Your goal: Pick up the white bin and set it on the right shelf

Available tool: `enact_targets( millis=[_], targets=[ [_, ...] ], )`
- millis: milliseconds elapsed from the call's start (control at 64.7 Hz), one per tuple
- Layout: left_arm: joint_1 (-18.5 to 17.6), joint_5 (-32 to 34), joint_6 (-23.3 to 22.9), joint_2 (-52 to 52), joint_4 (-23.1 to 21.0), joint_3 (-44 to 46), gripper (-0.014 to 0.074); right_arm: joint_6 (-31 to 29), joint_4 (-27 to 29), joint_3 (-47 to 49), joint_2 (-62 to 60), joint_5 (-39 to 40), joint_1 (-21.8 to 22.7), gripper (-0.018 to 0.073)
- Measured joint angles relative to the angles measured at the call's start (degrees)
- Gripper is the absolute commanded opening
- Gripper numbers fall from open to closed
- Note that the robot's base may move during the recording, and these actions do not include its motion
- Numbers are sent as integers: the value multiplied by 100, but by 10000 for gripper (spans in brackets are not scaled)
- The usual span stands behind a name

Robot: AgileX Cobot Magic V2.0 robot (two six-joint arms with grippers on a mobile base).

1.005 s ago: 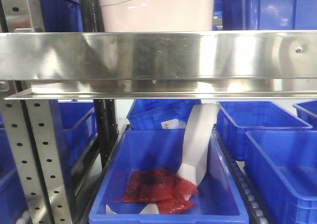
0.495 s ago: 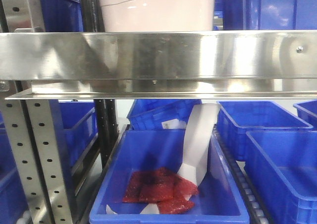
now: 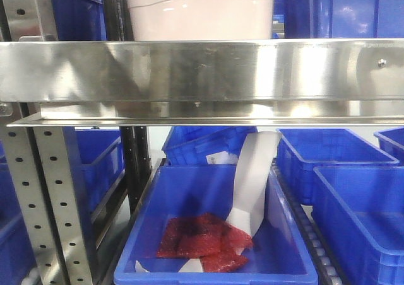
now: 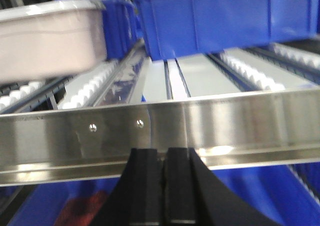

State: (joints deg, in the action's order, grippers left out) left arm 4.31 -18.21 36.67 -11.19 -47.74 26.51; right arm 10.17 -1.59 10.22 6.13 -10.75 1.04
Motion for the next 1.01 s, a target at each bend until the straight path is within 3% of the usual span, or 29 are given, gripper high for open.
enact_targets(
  millis=[263,727,1005],
  targets=[
    [0,-9,0,0,0,0,-117,151,-208,-1101,-616,1276,183,55],
    [0,-9,0,0,-33,-10,-117,102,-360,-1182,-671,1270,33,55],
    [0,-9,0,0,-33,-10,-117,-694,297,-1182,-671,1270,33,55]
  ],
)
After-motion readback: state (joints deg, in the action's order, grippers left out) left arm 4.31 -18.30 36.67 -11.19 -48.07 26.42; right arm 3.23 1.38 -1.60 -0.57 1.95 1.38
